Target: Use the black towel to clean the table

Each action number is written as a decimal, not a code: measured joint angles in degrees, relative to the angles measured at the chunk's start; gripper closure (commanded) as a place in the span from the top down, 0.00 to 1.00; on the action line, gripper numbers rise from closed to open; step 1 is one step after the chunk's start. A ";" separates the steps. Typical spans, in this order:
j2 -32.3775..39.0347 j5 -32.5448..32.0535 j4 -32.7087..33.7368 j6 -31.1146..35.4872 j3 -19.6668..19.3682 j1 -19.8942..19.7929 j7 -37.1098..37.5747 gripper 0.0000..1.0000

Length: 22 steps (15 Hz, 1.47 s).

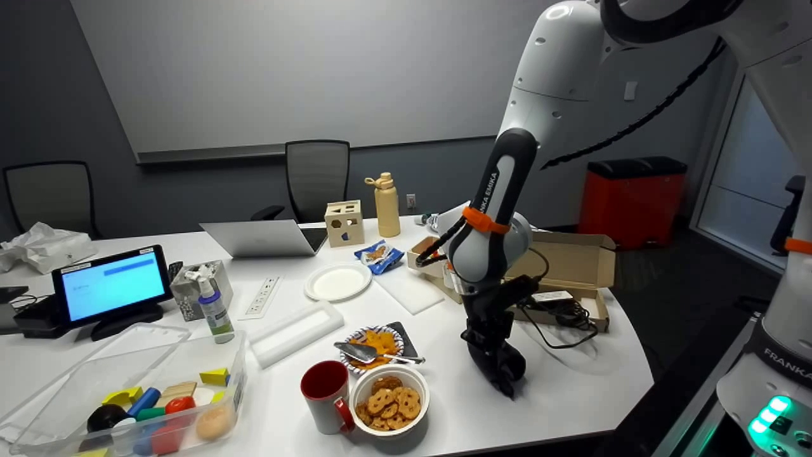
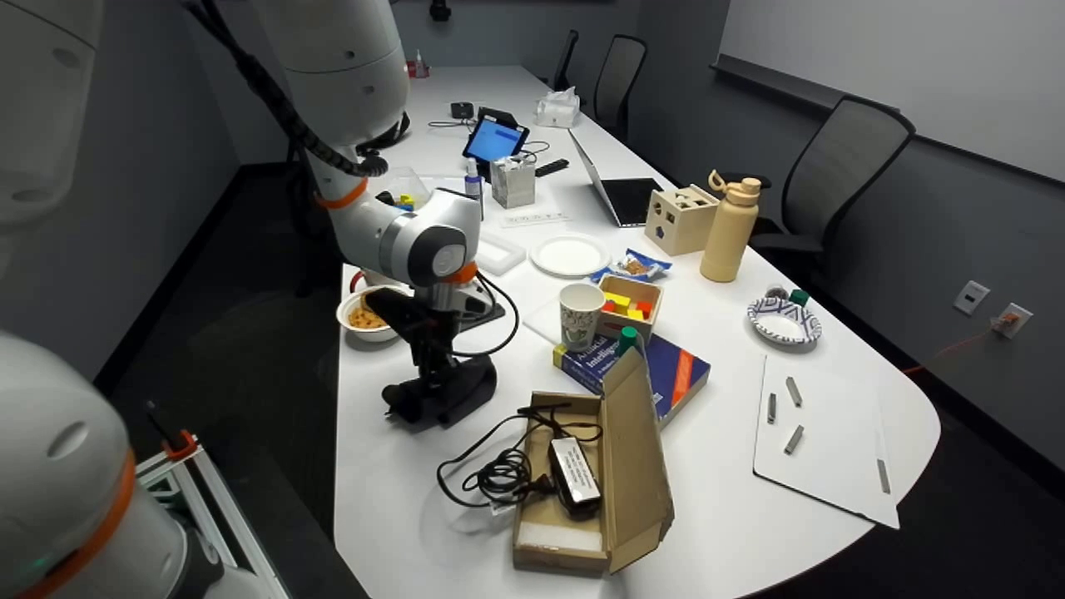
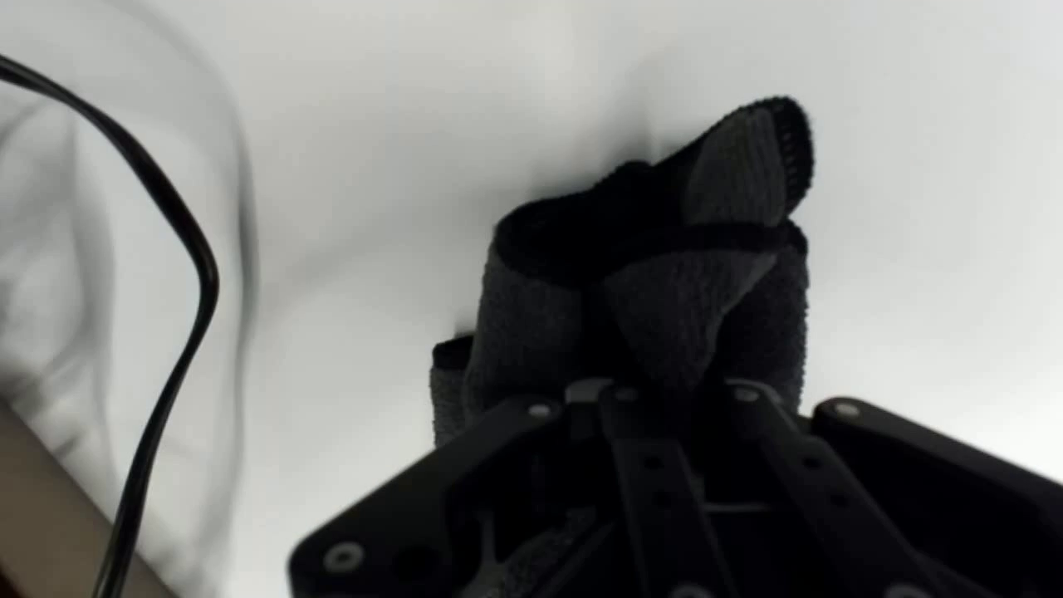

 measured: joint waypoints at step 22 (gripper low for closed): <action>-3.43 -14.51 18.40 2.04 -1.21 -6.97 -12.10 0.03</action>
